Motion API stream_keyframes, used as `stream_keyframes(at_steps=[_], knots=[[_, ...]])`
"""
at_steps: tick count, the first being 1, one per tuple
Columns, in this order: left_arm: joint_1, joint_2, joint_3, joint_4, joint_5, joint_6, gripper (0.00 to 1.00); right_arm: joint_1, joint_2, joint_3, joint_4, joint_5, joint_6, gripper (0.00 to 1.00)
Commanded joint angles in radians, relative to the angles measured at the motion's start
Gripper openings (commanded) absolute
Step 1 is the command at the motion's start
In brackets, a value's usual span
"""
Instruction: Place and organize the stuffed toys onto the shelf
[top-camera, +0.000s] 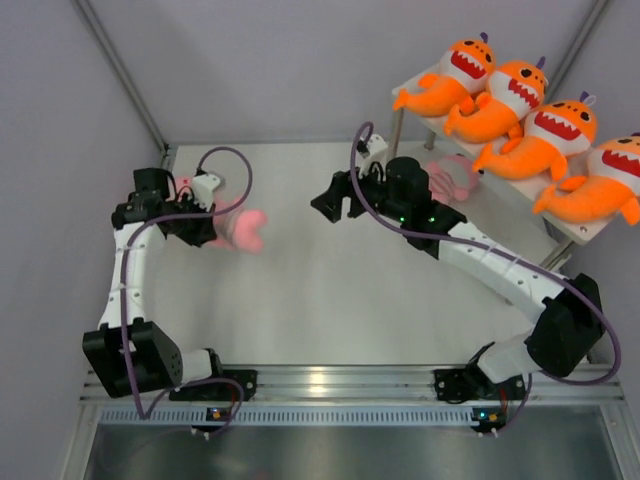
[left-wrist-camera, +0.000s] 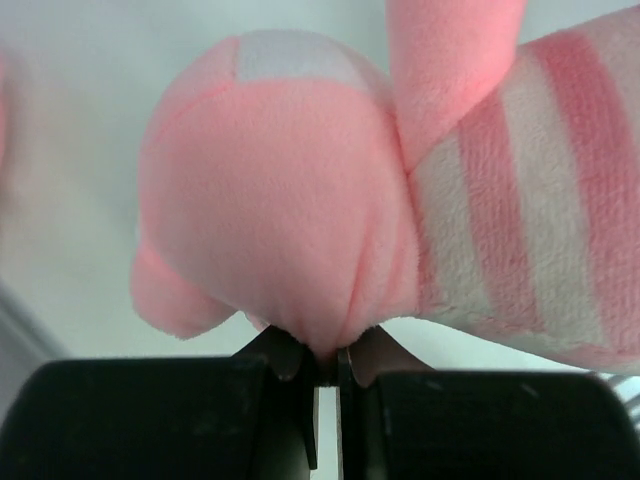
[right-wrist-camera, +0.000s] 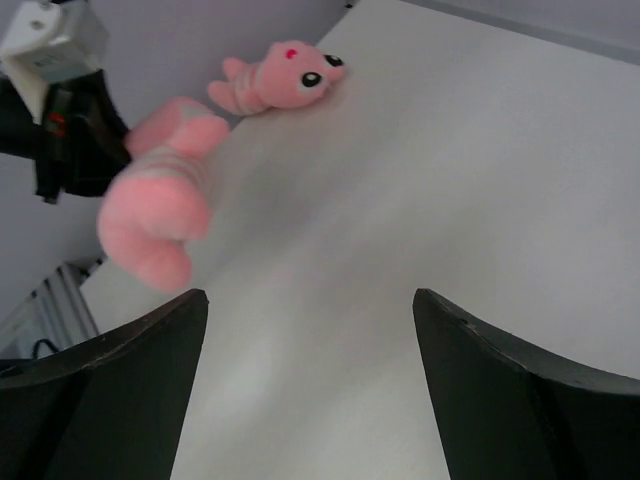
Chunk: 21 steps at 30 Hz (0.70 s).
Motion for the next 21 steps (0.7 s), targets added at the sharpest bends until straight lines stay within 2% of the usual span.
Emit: stream_keyframes(at_steps=[1,4,11,17,21], knots=[[-0.154,-0.013,0.074,-0.015,0.116,-0.1,0.0,0.043,0.052,0.07,0.128,-0.116,0.113,0.85],[-0.253,-0.007,0.096,-0.016,0.096,-0.134,0.0,0.062,0.079,0.078,0.157,-0.14,0.169,0.85],[-0.329,0.016,0.123,-0.012,0.047,-0.186,0.0,0.085,0.142,0.055,0.286,-0.232,0.368,0.85],[-0.33,0.065,0.157,0.039,-0.085,-0.272,0.0,0.123,0.069,-0.074,0.321,-0.082,0.399,0.86],[-0.341,0.064,0.174,0.046,-0.106,-0.304,0.0,0.155,0.151,-0.017,0.346,-0.077,0.434,0.87]])
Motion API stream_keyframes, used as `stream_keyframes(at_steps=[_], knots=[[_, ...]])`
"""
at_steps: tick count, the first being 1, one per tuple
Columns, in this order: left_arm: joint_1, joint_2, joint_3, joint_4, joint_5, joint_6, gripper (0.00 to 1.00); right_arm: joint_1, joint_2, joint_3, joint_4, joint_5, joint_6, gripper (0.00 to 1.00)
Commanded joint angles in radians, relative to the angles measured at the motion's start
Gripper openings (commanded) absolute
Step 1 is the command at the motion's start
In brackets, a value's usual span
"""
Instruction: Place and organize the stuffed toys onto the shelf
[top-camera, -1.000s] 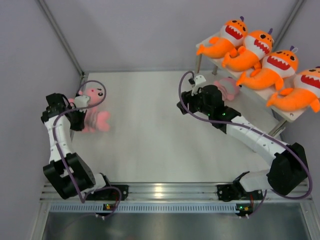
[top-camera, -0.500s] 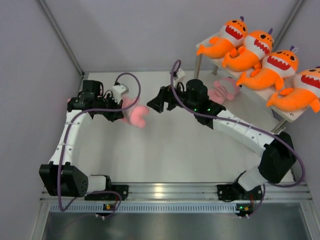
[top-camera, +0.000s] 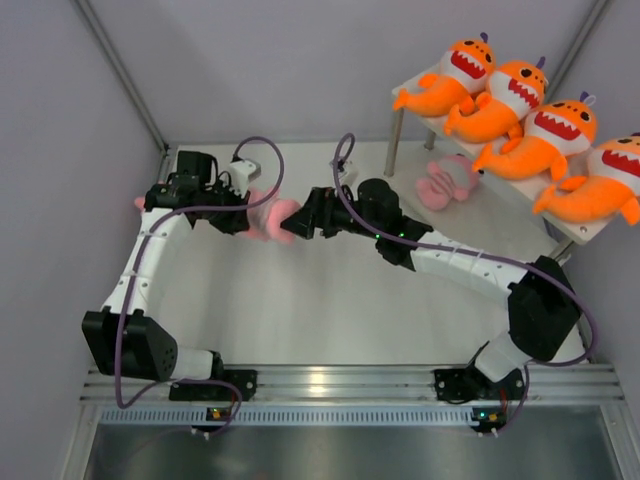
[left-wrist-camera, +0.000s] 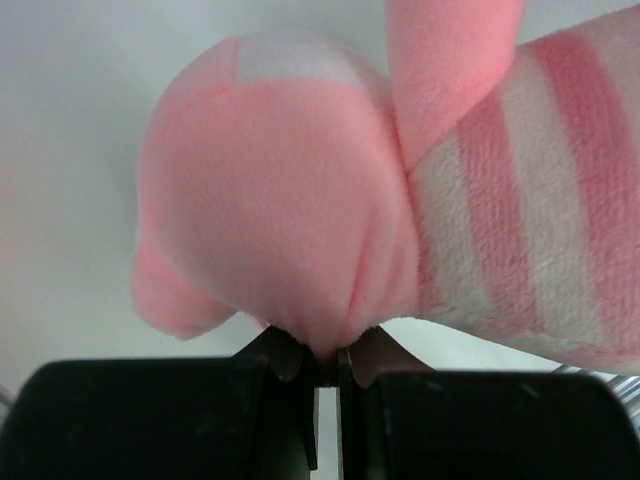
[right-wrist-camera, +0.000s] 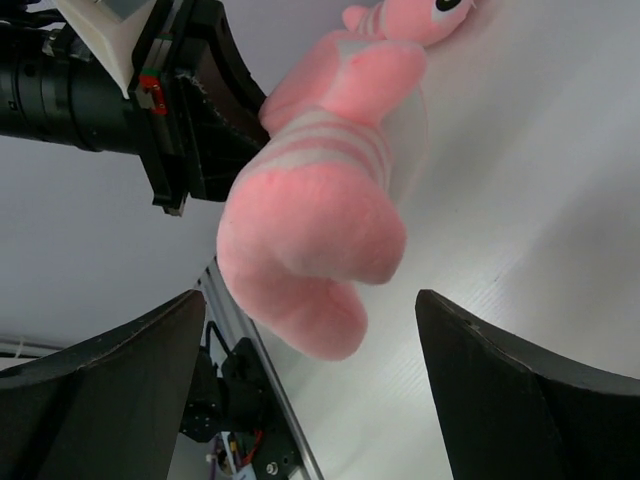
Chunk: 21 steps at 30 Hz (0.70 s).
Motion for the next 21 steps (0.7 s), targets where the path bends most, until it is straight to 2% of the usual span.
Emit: stream_keyframes(at_steps=[1,5,11,21], knots=[[-0.018,-0.017,0.042,0.045,-0.032,-0.055,0.0,0.042,0.042,0.077,0.095,0.021,0.06,0.87],[-0.021,-0.063,0.012,0.073,-0.061,-0.059,0.0,0.088,0.116,0.182,0.059,-0.001,0.066,0.87],[-0.021,-0.108,0.007,0.071,-0.045,-0.058,0.0,0.096,0.118,0.171,0.079,0.065,0.06,0.87],[-0.021,-0.115,0.022,0.07,-0.015,-0.069,0.0,0.105,0.095,0.182,0.066,0.165,0.058,0.81]])
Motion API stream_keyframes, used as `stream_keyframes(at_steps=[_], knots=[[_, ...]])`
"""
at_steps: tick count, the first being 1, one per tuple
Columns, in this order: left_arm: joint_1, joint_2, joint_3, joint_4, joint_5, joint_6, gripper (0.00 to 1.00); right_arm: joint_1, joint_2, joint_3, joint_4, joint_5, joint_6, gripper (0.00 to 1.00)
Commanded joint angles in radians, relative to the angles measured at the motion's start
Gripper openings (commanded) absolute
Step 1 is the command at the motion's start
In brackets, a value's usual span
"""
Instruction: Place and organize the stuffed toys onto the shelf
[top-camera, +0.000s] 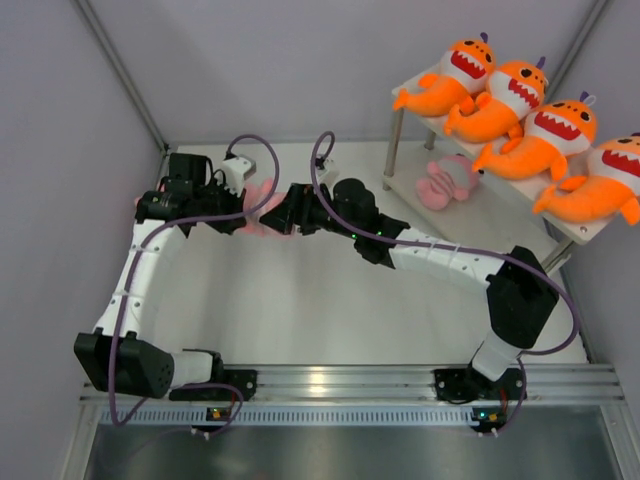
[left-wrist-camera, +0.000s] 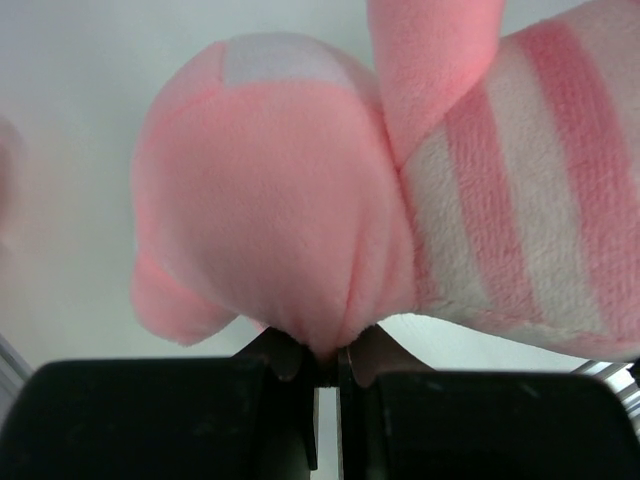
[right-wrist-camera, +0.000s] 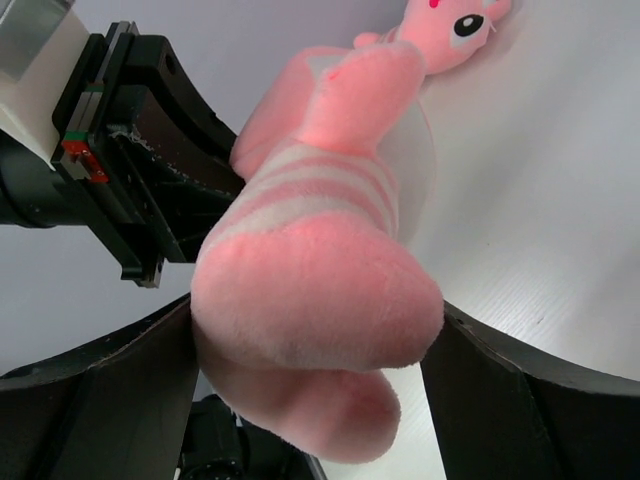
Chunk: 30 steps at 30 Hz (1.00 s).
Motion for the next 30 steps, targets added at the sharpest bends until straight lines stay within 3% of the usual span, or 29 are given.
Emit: stream_keyframes(at_steps=[1,5,8,11,12,15,19,20,25,30], knots=[[-0.005,-0.036,0.023,0.055,0.029,-0.018,0.0,0.021,-0.027,0.057,0.038,0.048,0.0,0.81],[-0.005,-0.041,0.015,0.054,0.032,-0.015,0.0,0.026,-0.012,0.071,0.036,0.045,0.005,0.8],[-0.005,-0.05,0.004,0.055,0.042,-0.008,0.0,0.026,-0.003,0.073,0.042,0.048,0.009,0.68],[-0.005,-0.054,-0.003,0.054,0.045,0.0,0.0,0.026,-0.006,0.068,0.045,0.065,0.008,0.4],[-0.005,-0.056,-0.005,0.052,0.045,0.0,0.0,0.024,-0.012,0.067,0.044,0.085,0.003,0.24],[-0.005,-0.06,-0.009,0.054,0.055,-0.001,0.01,0.021,-0.024,0.077,0.013,0.113,-0.052,0.0],[-0.005,-0.067,-0.011,0.052,0.011,-0.024,0.98,0.006,-0.079,0.077,-0.074,0.151,-0.205,0.0],[-0.005,-0.061,-0.009,0.052,-0.019,-0.035,0.98,0.004,-0.095,0.093,-0.115,0.165,-0.254,0.0],[-0.003,-0.025,-0.003,0.052,-0.237,-0.078,0.98,0.003,-0.145,0.23,-0.659,0.347,-0.616,0.0],[-0.003,0.008,0.01,0.04,-0.235,-0.095,0.98,0.003,-0.168,0.277,-1.035,0.612,-0.799,0.0]])
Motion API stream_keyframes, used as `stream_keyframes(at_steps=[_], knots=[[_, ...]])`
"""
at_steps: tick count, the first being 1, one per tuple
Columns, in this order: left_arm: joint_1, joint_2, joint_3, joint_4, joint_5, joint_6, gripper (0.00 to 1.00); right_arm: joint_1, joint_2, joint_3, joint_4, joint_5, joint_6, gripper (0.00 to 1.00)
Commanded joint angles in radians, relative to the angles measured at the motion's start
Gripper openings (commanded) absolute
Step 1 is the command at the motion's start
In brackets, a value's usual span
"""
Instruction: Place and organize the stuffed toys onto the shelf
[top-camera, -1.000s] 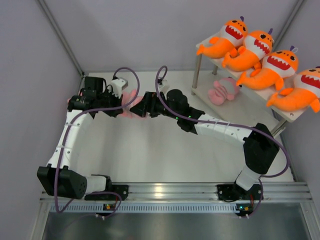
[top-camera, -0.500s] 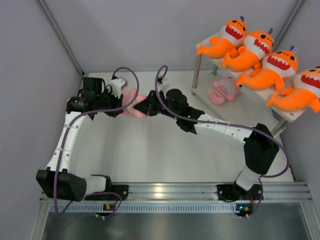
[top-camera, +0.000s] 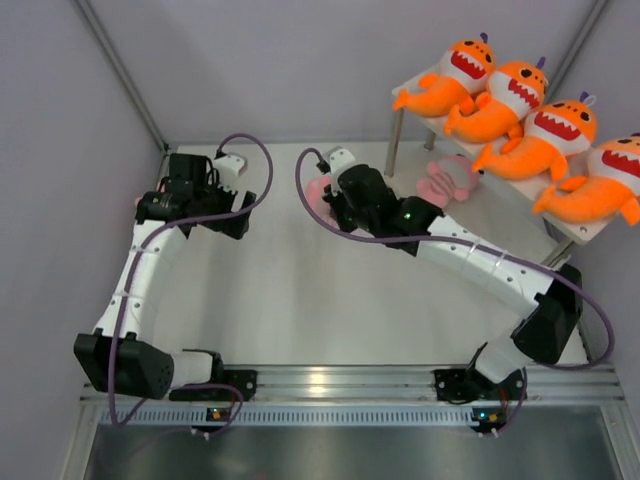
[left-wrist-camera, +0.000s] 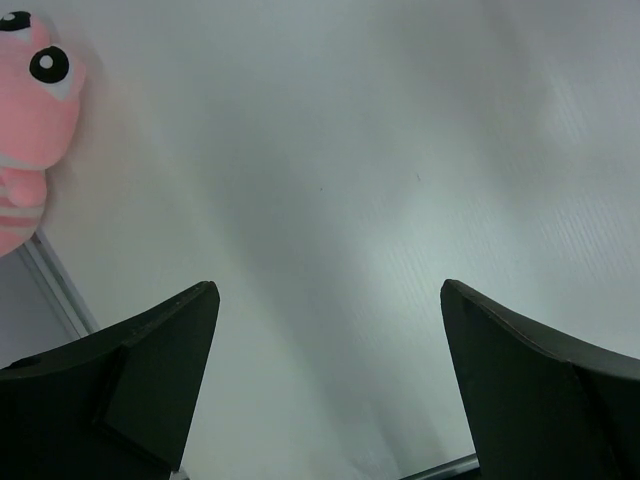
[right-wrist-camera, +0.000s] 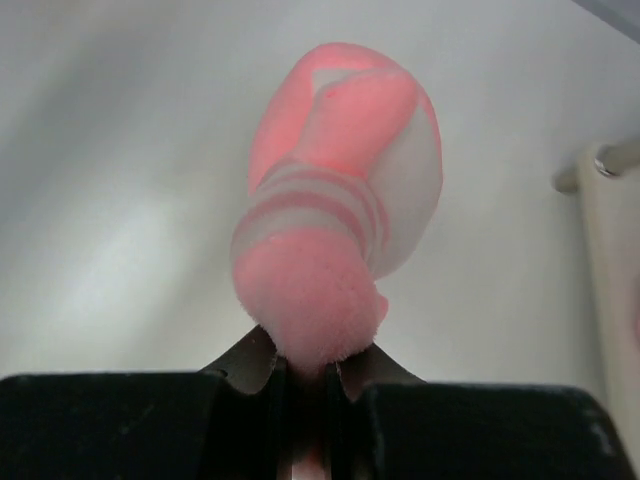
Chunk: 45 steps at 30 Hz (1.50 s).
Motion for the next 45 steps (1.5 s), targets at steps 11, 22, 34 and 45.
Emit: stream_keyframes(at_steps=[11,22,34,45], knots=[[0.0,0.073,0.059,0.004,-0.037,-0.023,0.98,-0.04,0.037,0.019,-0.793,0.686,-0.22,0.0],[0.0,0.094,0.063,0.0,-0.034,-0.015,0.98,-0.141,0.056,-0.068,-0.887,0.905,-0.13,0.0],[0.0,0.093,0.06,-0.005,-0.046,-0.006,0.98,-0.411,0.031,-0.425,0.106,0.922,-0.74,0.0],[0.0,0.099,0.066,-0.01,-0.055,-0.004,0.98,-0.437,0.189,-0.441,0.259,0.825,-0.814,0.0]])
